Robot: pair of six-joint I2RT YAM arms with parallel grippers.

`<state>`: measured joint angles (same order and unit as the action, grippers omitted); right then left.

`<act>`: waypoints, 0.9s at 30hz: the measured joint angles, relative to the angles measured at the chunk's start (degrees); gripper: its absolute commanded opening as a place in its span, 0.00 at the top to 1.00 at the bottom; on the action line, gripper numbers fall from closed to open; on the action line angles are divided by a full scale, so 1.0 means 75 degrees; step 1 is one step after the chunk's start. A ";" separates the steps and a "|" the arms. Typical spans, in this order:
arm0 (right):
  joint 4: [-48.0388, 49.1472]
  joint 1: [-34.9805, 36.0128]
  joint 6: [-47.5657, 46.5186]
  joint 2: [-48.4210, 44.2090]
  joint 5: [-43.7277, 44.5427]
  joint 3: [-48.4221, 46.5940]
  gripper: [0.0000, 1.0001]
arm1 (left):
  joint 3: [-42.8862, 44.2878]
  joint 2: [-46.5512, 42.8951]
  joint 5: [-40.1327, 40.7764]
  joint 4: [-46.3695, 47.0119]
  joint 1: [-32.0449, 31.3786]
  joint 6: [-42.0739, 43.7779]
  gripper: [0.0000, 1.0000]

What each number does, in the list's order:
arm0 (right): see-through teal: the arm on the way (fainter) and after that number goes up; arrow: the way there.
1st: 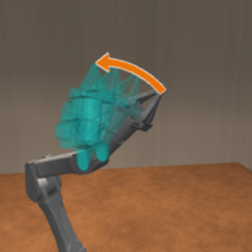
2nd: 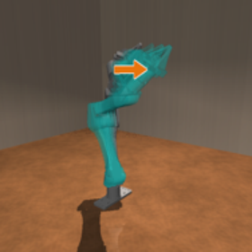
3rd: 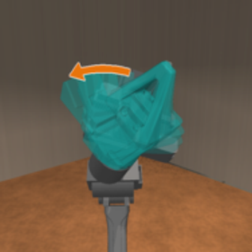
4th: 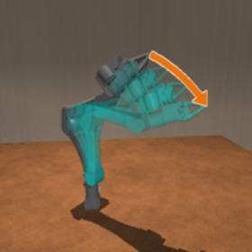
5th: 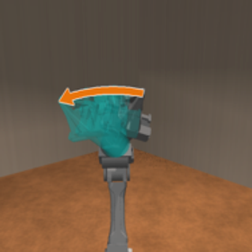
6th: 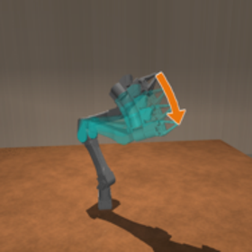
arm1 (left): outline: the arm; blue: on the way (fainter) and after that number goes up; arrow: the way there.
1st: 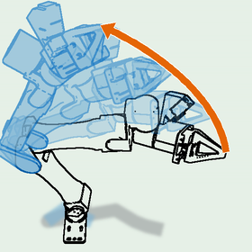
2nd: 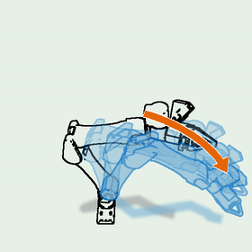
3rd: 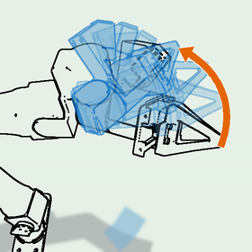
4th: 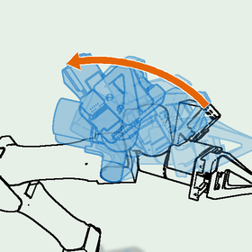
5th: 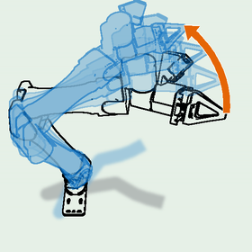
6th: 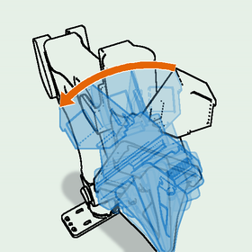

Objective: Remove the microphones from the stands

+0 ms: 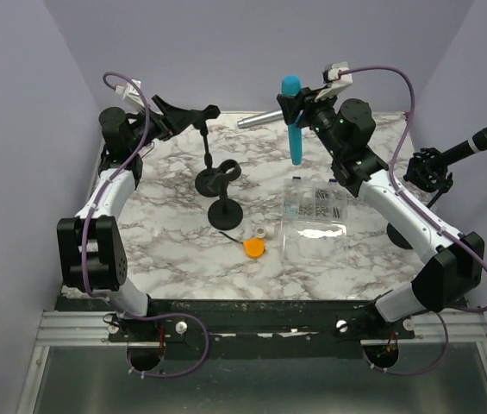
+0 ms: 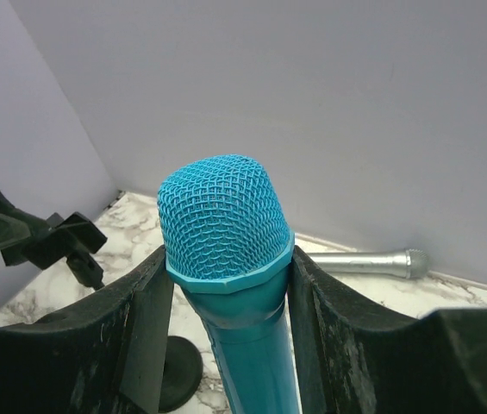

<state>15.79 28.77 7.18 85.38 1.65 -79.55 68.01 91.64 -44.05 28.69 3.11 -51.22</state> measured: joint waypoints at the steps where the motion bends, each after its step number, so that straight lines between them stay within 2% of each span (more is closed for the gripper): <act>1: -0.0006 0.0000 0.0044 0.0000 -0.0050 0.0064 0.99 | 0.0000 0.0038 0.0003 0.0023 -0.0032 -0.0128 0.11; 12: -0.0003 0.0000 0.0265 0.0006 -0.0428 0.0388 0.99 | 0.0102 0.0452 0.0286 0.0047 -0.0245 -0.0796 0.11; 18: 0.0000 0.0000 0.0259 0.0006 -0.0475 0.0420 0.99 | 0.0146 0.0627 0.0329 0.0321 -0.0280 -0.1014 0.02; 27: 0.0023 0.0000 0.0233 0.0006 -0.0551 0.0519 0.99 | 0.0140 0.0656 0.0399 0.0787 -0.0283 -0.1218 0.03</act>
<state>15.97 28.77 8.93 85.43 -2.48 -75.66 69.06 96.55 -41.06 34.59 0.99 -60.36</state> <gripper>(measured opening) 0.519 0.979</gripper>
